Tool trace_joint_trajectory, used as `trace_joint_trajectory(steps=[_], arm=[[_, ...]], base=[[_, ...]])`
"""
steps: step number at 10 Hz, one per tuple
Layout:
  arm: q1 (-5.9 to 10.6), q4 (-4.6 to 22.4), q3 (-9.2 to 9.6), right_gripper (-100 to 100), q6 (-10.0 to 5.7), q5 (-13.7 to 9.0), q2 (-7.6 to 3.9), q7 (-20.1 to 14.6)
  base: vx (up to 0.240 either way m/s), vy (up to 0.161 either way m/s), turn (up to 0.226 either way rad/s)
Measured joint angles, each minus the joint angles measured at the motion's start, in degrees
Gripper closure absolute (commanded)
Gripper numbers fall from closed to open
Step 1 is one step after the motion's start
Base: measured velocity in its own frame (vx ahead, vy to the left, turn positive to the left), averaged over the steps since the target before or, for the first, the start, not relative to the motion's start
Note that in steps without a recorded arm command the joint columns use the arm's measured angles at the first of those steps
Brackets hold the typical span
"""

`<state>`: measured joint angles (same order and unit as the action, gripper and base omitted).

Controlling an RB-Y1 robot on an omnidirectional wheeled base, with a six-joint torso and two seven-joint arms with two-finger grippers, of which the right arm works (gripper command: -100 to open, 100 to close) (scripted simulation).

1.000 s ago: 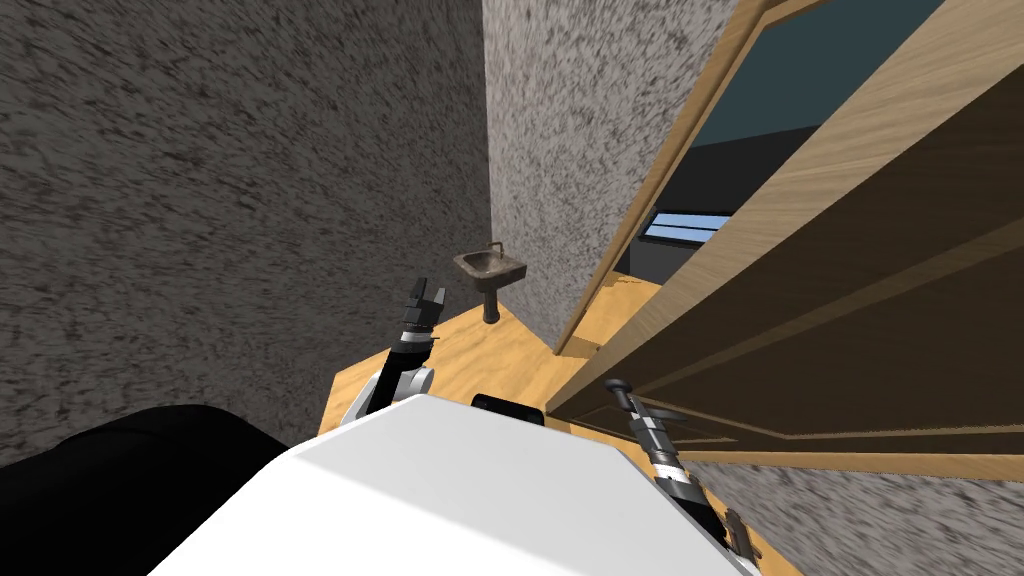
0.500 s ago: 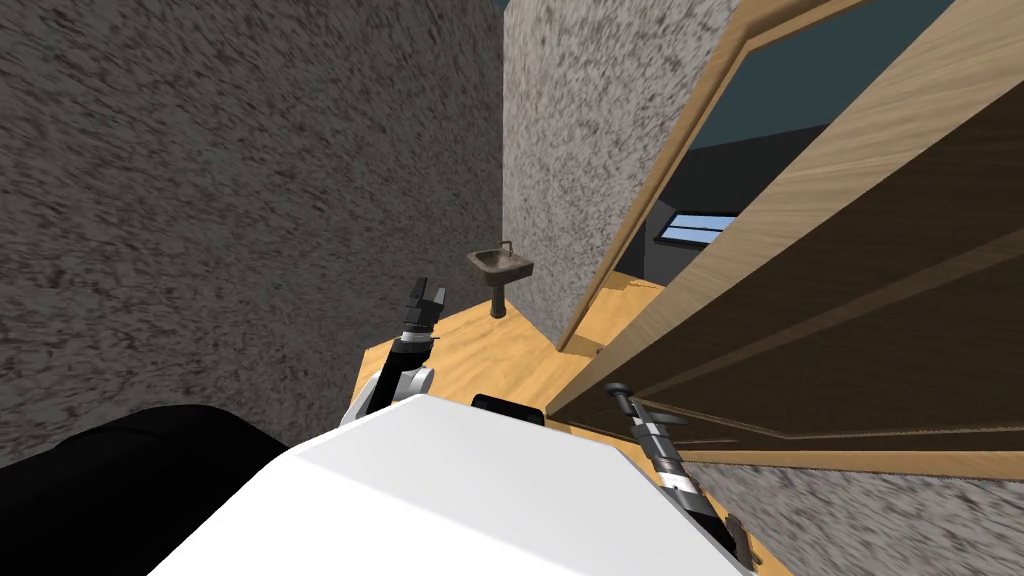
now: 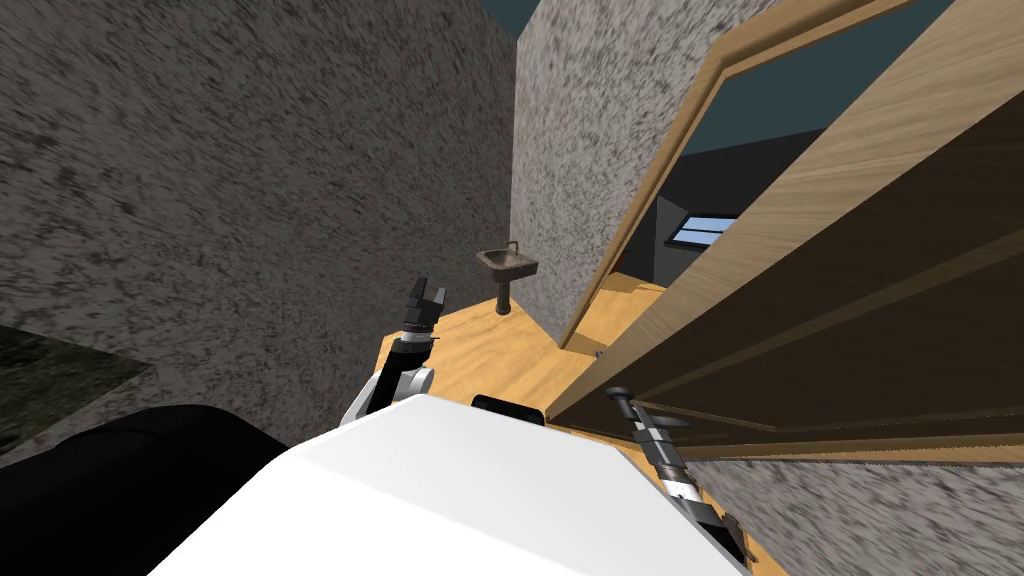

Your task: Pull the door open

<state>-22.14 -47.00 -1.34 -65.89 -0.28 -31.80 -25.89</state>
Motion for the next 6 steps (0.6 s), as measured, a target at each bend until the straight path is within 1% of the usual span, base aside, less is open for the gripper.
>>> trace_joint_trajectory(steps=[2,4,6], arm=[[0.18,0.5,0.01,100,-0.59,0.1,-0.24,-0.2],[0.26,1.0,0.06,100,-1.34,0.2,-0.51,-0.4],[0.44,2.1,0.23,100,-2.35,0.4,-0.74,-0.7]], base=[[-0.192,-0.046,0.149],[-0.207,-0.075,0.158],[-0.199,-0.046,0.155]])
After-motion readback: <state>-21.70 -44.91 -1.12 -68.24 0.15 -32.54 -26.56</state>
